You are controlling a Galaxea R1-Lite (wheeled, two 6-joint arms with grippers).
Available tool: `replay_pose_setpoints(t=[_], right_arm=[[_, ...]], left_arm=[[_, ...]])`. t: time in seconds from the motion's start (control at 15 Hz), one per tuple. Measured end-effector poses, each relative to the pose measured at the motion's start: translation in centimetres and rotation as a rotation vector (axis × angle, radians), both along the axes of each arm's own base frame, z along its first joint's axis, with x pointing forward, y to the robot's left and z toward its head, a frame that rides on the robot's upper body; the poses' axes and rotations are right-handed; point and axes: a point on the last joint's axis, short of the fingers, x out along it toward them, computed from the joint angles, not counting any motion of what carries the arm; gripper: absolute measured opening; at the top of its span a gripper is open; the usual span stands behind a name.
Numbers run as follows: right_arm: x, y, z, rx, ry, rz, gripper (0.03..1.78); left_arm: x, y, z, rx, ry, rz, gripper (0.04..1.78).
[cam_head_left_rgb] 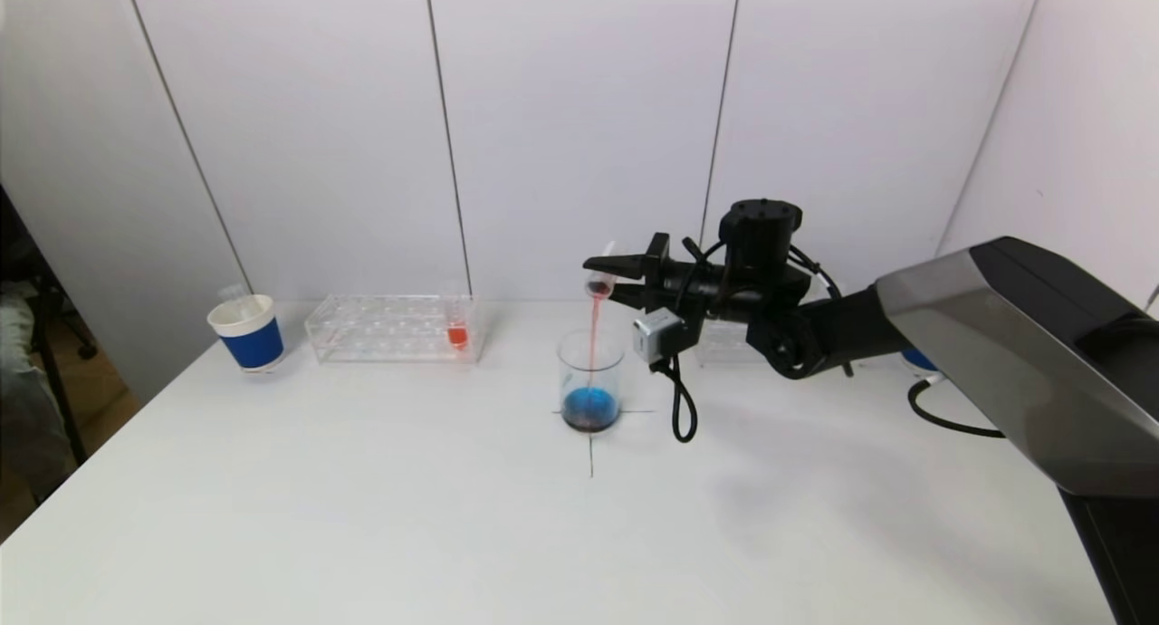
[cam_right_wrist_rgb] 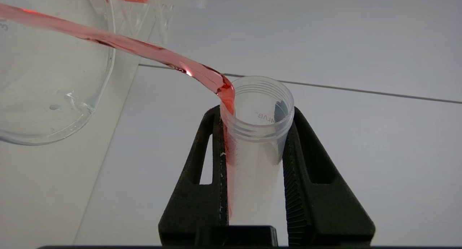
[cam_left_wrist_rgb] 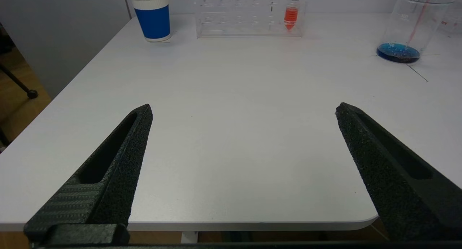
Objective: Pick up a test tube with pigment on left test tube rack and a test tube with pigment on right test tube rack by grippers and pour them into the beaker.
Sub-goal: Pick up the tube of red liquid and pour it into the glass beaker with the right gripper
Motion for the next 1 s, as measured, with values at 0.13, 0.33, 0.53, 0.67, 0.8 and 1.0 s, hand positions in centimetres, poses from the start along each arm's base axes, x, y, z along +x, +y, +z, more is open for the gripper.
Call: replay_pose_setpoints(t=[0.13,0.33,0.53,0.67,0.8,1.0], right_arm=[[-0.1,0.1,0.1,-0.005,-0.014,0.003,0.49],[-0.3,0.3,0.5,-0.012,-0.034,0.011,0.49],[-0.5,0.3,1.0,-0.016,-0.060,0.015,0.49],[-0.6,0.4,1.1,-0.019,-0.071,0.017,0.49],[-0.6,0.5,1.2,-0.025,-0.091,0.019,0.49],[-0.6,0.4,1.3,-0.032,-0.111,0.019,0.49]], left_arm=[[0.0,0.0,0.0,0.000,0.000,0.000,1.77],[0.0,0.0,0.0,0.000,0.000,0.000,1.77],[0.0,0.0,0.0,0.000,0.000,0.000,1.77],[0.0,0.0,0.0,0.000,0.000,0.000,1.77],[0.0,0.0,0.0,0.000,0.000,0.000,1.77],[0.0,0.0,0.0,0.000,0.000,0.000,1.77]])
